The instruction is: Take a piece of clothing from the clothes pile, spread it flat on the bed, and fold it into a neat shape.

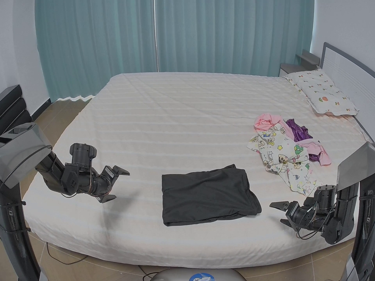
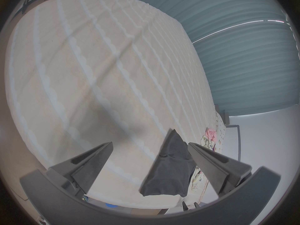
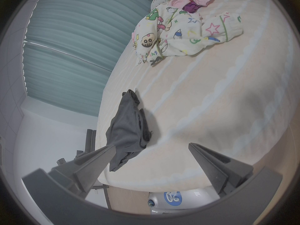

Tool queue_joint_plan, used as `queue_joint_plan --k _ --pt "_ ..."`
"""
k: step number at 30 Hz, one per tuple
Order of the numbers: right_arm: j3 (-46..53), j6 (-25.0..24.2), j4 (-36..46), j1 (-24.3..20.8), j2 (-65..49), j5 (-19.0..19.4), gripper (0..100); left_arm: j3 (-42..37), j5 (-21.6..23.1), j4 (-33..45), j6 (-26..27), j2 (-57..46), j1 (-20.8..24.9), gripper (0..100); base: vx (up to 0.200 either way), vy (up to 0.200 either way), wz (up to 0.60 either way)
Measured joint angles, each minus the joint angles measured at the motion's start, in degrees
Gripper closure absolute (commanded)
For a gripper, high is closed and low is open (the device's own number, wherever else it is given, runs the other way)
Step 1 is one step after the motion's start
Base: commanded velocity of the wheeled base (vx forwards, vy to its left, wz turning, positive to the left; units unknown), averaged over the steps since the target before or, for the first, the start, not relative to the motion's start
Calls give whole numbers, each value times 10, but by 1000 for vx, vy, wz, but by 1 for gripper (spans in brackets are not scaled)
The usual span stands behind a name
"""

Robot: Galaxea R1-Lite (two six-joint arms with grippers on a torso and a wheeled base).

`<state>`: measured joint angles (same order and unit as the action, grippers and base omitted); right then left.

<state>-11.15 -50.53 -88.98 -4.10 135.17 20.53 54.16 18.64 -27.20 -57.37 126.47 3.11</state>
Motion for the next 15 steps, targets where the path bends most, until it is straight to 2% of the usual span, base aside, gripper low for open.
queue_joint_plan --k 6,10,15 --pt "0 0 0 0 0 0 0 6 -2 0 1 -1 6 0 0 0 0" --pt "0 0 0 0 0 0 0 12 -20 1 7 -1 31 0 0 0 0" --pt "1 0 0 -1 0 0 0 27 -57 0 69 10 63 0 0 0 0"
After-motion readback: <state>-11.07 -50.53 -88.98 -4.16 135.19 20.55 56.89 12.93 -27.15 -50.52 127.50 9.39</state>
